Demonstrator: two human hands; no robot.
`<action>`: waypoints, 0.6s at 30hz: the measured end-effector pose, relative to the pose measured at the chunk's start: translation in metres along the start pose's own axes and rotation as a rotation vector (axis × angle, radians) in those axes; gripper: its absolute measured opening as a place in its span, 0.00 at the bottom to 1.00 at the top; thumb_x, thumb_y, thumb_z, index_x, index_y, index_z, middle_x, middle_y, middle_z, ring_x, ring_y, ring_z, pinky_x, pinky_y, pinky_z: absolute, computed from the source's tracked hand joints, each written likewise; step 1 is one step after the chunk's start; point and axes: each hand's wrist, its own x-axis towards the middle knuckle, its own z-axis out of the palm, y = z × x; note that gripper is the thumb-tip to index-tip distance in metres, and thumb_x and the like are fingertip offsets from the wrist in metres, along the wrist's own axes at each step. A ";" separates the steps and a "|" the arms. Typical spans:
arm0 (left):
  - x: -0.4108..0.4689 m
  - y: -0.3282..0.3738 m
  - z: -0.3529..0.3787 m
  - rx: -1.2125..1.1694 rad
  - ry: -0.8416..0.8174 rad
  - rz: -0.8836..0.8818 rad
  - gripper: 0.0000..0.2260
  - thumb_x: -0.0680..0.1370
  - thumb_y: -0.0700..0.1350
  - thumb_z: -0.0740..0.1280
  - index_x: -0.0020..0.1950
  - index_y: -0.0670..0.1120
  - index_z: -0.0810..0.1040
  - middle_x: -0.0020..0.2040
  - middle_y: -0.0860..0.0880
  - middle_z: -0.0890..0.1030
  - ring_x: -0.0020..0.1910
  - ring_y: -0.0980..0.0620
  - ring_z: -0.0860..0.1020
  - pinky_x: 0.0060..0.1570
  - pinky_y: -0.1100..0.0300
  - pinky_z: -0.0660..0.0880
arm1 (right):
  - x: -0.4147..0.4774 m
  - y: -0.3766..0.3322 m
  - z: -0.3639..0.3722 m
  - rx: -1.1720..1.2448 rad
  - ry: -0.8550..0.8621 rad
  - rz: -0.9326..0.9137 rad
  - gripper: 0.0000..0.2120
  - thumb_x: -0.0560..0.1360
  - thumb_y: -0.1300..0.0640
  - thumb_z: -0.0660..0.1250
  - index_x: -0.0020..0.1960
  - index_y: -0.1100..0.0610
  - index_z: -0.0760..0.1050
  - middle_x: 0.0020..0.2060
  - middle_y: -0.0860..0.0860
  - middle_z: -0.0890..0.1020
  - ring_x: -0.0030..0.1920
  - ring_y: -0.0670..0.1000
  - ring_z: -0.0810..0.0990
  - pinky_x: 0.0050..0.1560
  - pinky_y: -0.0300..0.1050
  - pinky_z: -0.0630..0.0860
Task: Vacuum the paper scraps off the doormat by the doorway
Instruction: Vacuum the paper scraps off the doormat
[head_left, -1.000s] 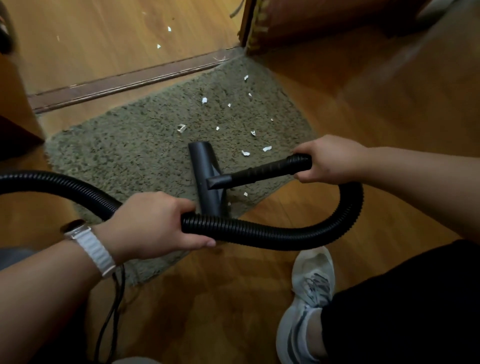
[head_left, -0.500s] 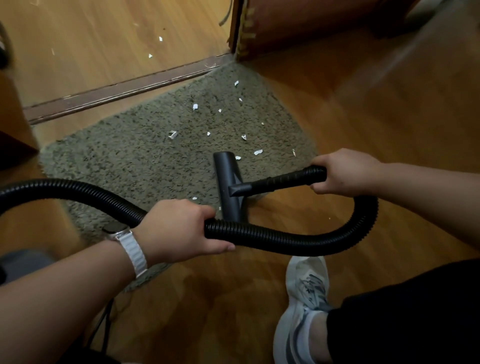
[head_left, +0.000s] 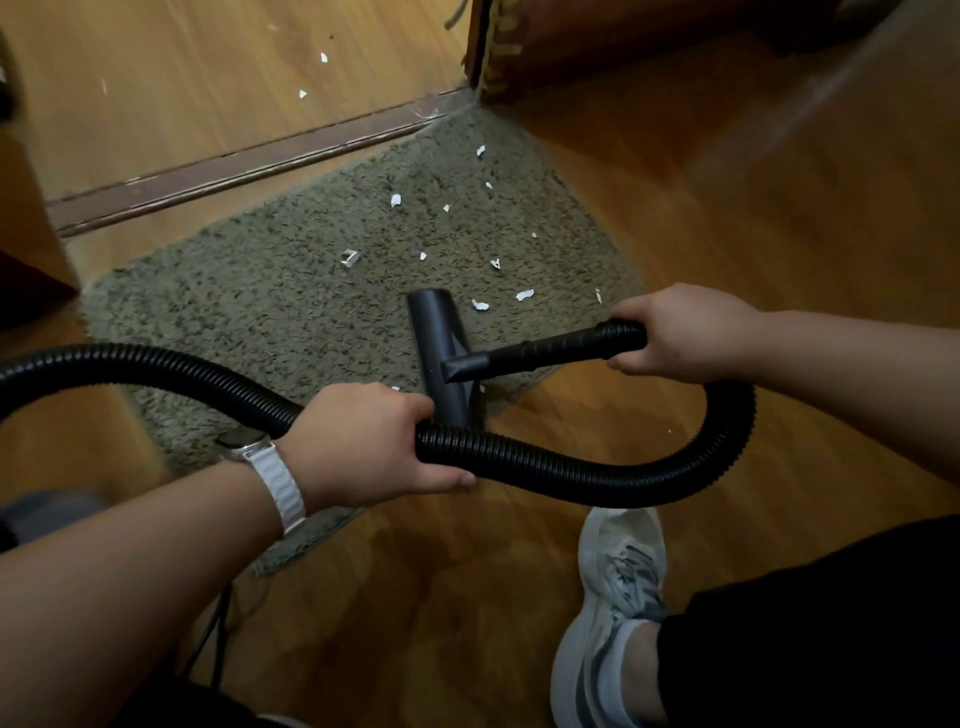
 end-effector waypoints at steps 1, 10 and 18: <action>-0.001 0.000 0.000 0.010 0.001 0.000 0.29 0.65 0.79 0.58 0.38 0.53 0.68 0.30 0.55 0.71 0.32 0.54 0.71 0.33 0.58 0.67 | 0.000 -0.003 0.001 -0.015 -0.012 -0.009 0.09 0.76 0.41 0.68 0.52 0.43 0.76 0.35 0.46 0.80 0.36 0.46 0.78 0.33 0.47 0.75; -0.009 0.001 -0.001 0.002 0.011 -0.001 0.29 0.66 0.79 0.59 0.39 0.52 0.70 0.30 0.55 0.71 0.32 0.54 0.72 0.34 0.58 0.69 | -0.005 -0.010 -0.003 -0.103 -0.031 0.028 0.09 0.76 0.42 0.67 0.53 0.43 0.76 0.37 0.45 0.79 0.37 0.46 0.78 0.34 0.46 0.76; -0.012 0.004 0.004 -0.037 -0.007 0.024 0.29 0.67 0.79 0.58 0.39 0.52 0.70 0.32 0.55 0.73 0.34 0.54 0.74 0.36 0.58 0.71 | -0.010 -0.003 -0.018 -0.119 -0.005 0.115 0.07 0.75 0.44 0.68 0.52 0.43 0.76 0.37 0.46 0.80 0.37 0.47 0.78 0.35 0.45 0.76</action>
